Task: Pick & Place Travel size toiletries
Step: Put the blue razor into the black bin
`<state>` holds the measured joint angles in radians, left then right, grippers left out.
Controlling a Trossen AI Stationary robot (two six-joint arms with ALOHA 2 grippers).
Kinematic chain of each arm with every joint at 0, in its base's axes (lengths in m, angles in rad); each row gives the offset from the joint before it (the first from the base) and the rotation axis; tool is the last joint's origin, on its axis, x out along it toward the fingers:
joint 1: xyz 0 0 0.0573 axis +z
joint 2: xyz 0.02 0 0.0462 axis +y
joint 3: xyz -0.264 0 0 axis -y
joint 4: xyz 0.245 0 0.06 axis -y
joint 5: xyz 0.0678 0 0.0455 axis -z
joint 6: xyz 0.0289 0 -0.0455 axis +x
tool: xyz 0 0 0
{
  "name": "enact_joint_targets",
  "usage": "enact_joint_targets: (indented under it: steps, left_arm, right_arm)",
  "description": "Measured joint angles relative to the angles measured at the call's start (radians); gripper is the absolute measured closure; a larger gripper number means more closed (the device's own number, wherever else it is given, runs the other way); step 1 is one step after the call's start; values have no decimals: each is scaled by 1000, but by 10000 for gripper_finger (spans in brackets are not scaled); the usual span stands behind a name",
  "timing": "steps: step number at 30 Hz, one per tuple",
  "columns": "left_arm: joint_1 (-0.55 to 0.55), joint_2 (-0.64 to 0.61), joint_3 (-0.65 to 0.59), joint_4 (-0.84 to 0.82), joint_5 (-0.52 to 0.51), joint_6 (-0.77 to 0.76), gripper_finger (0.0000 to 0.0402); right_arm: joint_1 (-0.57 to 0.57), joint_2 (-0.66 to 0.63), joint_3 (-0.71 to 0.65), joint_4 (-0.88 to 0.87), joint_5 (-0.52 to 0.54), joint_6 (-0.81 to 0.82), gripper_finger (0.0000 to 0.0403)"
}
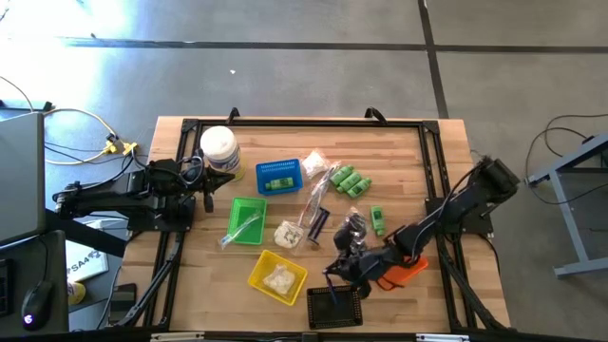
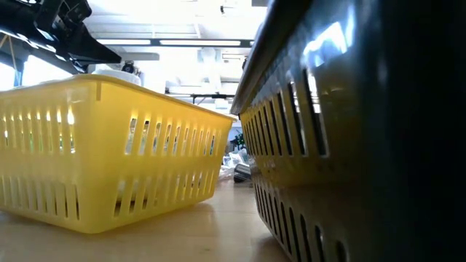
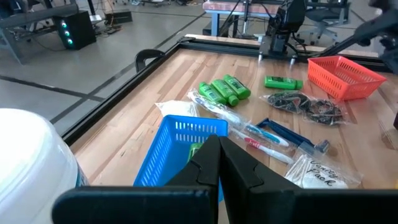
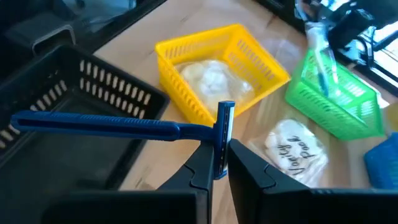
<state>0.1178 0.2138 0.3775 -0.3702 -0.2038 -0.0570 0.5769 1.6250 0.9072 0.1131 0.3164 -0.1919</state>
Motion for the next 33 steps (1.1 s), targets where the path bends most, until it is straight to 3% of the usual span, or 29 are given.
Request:
enact_joint_targets:
  steps: [8, 17, 22, 27, 33]
  left_arm:
    - [0, 0, 0, 0, 0, 0, 402]
    - [0, 0, 0, 0, 4, 0, 402]
    - [0, 0, 0, 0, 3, 0, 402]
    - [0, 0, 0, 0, 3, 0, 402]
    - [0, 0, 0, 0, 3, 0, 402]
  right_arm:
    - [62, 148, 117, -23, 76, -61, 378]
    - [120, 215, 174, -86, 289, -105, 377]
    - [131, 215, 175, -102, 295, -138, 364]
    - [131, 215, 175, -102, 236, -147, 327]
    - [131, 213, 175, -97, 254, -139, 283]
